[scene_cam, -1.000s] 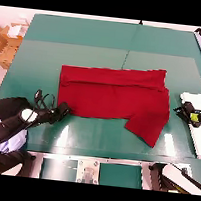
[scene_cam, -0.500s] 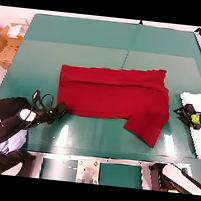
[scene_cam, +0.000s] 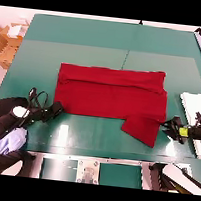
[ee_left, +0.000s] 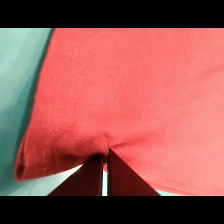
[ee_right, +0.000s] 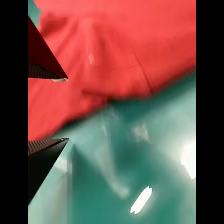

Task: Fold the shirts.

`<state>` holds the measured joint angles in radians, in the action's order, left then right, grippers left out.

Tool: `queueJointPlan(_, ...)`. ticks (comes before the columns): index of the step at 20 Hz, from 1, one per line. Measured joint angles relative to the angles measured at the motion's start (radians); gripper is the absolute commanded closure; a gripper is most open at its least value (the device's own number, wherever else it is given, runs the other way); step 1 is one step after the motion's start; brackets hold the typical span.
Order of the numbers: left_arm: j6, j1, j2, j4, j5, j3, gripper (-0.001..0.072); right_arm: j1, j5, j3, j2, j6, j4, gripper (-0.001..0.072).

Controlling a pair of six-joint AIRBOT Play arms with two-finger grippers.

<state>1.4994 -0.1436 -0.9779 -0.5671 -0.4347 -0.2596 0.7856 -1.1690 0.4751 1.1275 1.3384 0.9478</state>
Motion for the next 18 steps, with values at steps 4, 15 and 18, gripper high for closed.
queueJointPlan(4, -0.012, 0.004, 0.0, 0.0, -0.002, 0.0, 0.0683, -0.049, 0.051, -0.045, 0.005, -0.042, -0.076, 0.0461)
queueJointPlan(15, 0.044, 0.085, 0.004, -0.315, -0.332, -0.2, 0.0685, -0.102, -0.041, 0.052, -0.149, 0.043, -0.036, 0.0697)
queueJointPlan(18, 0.109, 0.112, 0.004, -0.473, -0.487, -0.301, 0.0685, -0.103, -0.082, 0.106, -0.23, 0.122, 0.044, 0.0697)
